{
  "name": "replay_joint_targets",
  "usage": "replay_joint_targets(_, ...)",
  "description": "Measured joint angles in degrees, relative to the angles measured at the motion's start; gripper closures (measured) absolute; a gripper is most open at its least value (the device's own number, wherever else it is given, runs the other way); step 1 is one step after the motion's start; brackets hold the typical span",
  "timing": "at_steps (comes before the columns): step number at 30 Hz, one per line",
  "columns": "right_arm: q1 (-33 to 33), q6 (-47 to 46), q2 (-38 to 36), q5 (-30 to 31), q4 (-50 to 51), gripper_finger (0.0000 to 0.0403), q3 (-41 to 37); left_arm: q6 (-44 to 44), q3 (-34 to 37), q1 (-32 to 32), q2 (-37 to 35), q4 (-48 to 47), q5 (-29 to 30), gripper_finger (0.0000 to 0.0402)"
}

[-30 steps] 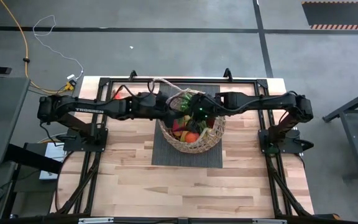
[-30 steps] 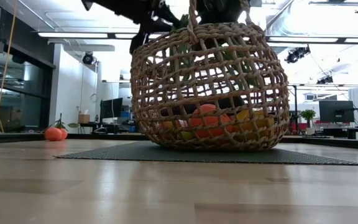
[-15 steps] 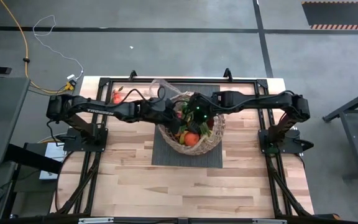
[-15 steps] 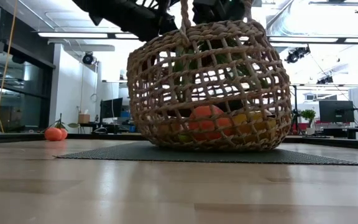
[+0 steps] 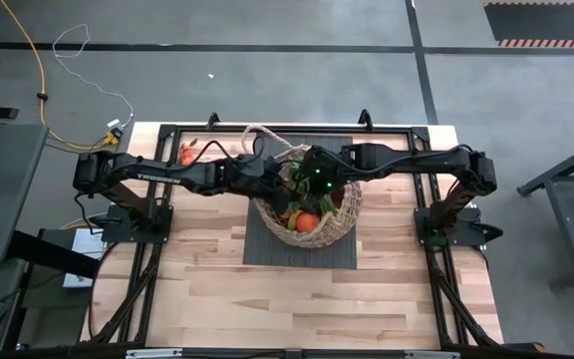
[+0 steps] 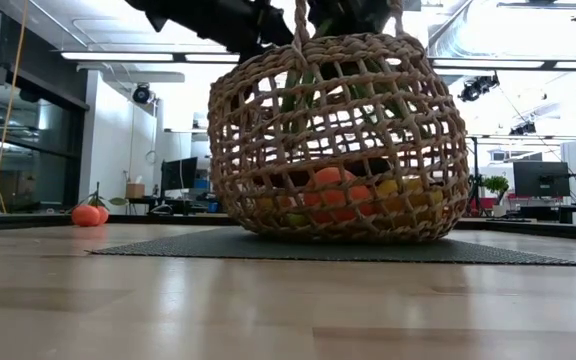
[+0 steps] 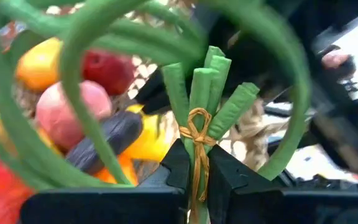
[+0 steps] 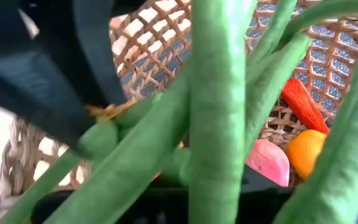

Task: Build produce basket
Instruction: Put the string beans into the woven basket

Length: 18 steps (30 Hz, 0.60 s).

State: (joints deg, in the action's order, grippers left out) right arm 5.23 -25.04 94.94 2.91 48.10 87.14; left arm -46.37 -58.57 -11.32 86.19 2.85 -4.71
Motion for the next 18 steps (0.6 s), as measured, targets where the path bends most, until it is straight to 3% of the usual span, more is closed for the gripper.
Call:
replay_joint_targets(8,-0.08,1.01,0.01,0.52,3.52,0.0398,0.23,3.35,-0.02,0.53,-0.95,-6.37,0.48,0.0387)
replay_joint_targets(18,-0.17,0.88,-3.26,0.49,1.25,0.0399,0.28,5.01,-0.04,0.43,-6.61,-6.45,3.33,0.0386)
